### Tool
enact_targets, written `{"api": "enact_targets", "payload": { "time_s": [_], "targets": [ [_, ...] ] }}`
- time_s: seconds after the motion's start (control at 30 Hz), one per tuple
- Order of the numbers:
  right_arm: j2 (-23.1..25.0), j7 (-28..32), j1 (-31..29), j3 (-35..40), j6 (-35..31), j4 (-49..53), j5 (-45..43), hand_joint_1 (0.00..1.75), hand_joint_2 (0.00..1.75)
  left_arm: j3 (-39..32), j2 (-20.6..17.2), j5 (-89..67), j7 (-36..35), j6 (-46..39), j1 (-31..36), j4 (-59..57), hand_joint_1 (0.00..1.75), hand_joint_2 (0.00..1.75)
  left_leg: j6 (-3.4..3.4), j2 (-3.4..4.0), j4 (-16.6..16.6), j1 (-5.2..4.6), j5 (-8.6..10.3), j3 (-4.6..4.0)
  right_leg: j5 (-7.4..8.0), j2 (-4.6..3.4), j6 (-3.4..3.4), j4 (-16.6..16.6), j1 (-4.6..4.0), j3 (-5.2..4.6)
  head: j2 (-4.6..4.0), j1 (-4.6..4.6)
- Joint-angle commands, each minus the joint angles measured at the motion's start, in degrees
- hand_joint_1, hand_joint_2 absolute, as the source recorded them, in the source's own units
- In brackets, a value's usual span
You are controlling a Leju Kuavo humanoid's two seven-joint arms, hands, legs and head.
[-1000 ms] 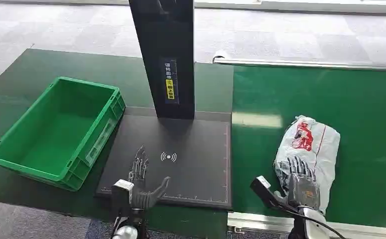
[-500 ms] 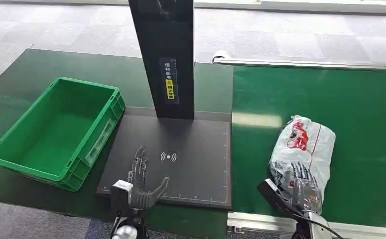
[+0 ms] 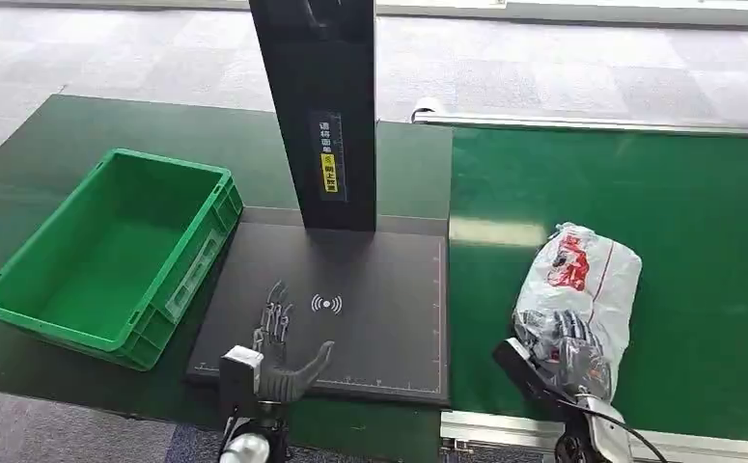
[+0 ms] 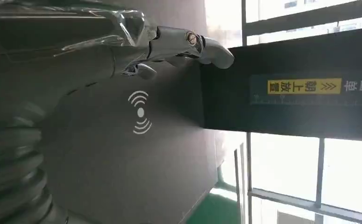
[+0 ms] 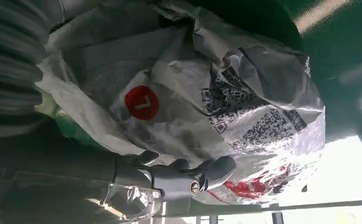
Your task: Moved the parcel from conveyor to table for the left to box.
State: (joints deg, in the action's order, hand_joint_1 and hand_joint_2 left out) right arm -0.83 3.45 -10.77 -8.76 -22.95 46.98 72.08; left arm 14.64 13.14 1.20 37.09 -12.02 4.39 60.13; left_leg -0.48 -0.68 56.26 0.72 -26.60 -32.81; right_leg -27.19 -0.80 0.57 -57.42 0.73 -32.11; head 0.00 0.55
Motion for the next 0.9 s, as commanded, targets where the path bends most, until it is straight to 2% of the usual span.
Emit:
{"api": "enact_targets", "payload": {
  "time_s": [0.03,0.07,0.1,0.8,0.9],
  "targets": [
    [-0.4,-0.1,-6.3,-1.9,-1.5,-12.4,0.1,0.00,1.75,1.7,-0.5,0.0,-0.4,0.6,1.8,-3.7,0.00,1.75,0.04,0.05,0.0,-0.04,0.01,0.08,0.01,0.03,0.00,0.1,0.02,0.08,0.00,0.00],
    [-0.2,0.9,-6.8,-2.5,-1.5,-13.2,-0.6,0.10,1.75,1.9,-0.5,-0.2,-0.3,0.7,1.9,-3.9,0.00,1.75,0.06,0.06,-0.1,-0.03,0.02,0.08,0.03,0.07,-0.01,0.1,0.01,0.10,0.00,-0.02],
    [-0.1,1.4,-7.4,-2.4,-1.7,-13.9,-0.2,1.75,1.75,2.0,-0.5,-0.3,-0.3,0.6,2.0,-3.9,0.00,1.75,0.05,0.06,-0.1,-0.04,0.01,0.08,0.02,0.05,-0.01,0.1,0.02,0.09,0.00,0.00],
    [0.7,2.4,-8.3,-2.9,-2.5,-13.7,0.0,1.75,1.75,1.4,-0.7,-0.5,-0.5,0.6,2.2,-3.5,0.00,1.75,0.04,0.07,-0.1,-0.03,0.01,0.09,0.01,0.05,-0.02,0.1,0.01,0.11,0.00,0.00],
    [1.7,4.0,-7.0,-4.2,-3.8,-10.3,-2.0,1.75,1.75,1.1,-0.6,-0.8,-0.6,0.6,2.0,-3.2,0.00,1.75,0.04,0.05,-0.1,-0.03,0.01,0.08,0.01,0.06,-0.03,0.1,0.01,0.09,0.00,0.00]
  ]
}}
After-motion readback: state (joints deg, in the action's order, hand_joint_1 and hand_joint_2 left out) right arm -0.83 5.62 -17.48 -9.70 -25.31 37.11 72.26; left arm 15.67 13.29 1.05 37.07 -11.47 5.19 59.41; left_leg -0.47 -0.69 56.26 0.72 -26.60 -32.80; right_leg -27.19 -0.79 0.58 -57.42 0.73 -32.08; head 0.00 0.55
